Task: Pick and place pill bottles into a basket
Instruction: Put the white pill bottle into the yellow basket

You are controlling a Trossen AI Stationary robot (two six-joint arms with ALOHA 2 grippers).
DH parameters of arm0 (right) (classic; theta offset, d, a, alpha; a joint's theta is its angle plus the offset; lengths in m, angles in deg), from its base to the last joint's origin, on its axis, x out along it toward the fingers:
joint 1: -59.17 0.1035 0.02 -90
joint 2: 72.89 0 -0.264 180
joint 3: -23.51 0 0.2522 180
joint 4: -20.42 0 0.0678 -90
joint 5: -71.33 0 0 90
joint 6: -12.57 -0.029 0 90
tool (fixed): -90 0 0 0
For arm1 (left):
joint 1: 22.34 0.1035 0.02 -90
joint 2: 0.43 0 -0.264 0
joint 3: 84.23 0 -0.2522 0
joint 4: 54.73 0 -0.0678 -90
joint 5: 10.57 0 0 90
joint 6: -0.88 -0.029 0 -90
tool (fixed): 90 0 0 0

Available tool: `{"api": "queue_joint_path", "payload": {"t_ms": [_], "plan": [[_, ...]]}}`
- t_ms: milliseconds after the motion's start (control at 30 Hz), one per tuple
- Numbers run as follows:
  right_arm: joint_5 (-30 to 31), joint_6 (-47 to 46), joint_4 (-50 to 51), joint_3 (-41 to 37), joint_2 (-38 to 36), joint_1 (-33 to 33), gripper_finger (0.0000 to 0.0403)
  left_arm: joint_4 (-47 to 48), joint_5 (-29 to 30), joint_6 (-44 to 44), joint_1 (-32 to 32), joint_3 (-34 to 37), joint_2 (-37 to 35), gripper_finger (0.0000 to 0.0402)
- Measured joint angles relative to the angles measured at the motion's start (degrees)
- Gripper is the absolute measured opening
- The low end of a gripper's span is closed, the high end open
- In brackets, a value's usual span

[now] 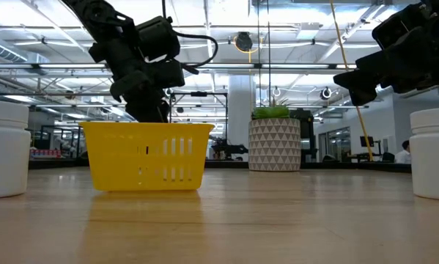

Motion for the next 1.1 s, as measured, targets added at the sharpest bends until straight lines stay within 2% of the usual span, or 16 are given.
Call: {"api": "queue_joint_path", "payload": {"t_ms": [67, 333, 467, 667, 1100], "plan": [[0.00, 0.02, 0.00, 0.00, 0.02, 0.00, 0.0212, -0.14, 0.01, 0.10, -0.21, 0.00, 0.00, 0.0164], [0.00, 0.19, 0.00, 0.00, 0.02, 0.00, 0.0212, -0.14, 0.04, 2.22, -0.22, 0.00, -0.02, 0.0165], [0.00, 0.20, 0.00, 0.00, 0.02, -0.01, 0.0212, 0.16, 0.04, 2.62, -0.22, 0.00, -0.07, 0.0181], [0.00, 0.63, -0.02, 0.00, 0.00, 0.00, 0.0212, 1.04, 0.04, 2.80, -0.22, -0.42, -0.09, 0.0165], [0.00, 0.85, 0.00, 0.00, 0.01, -0.01, 0.0212, 15.49, 3.34, 1.20, -3.85, -14.14, -0.09, 0.0169]]}}
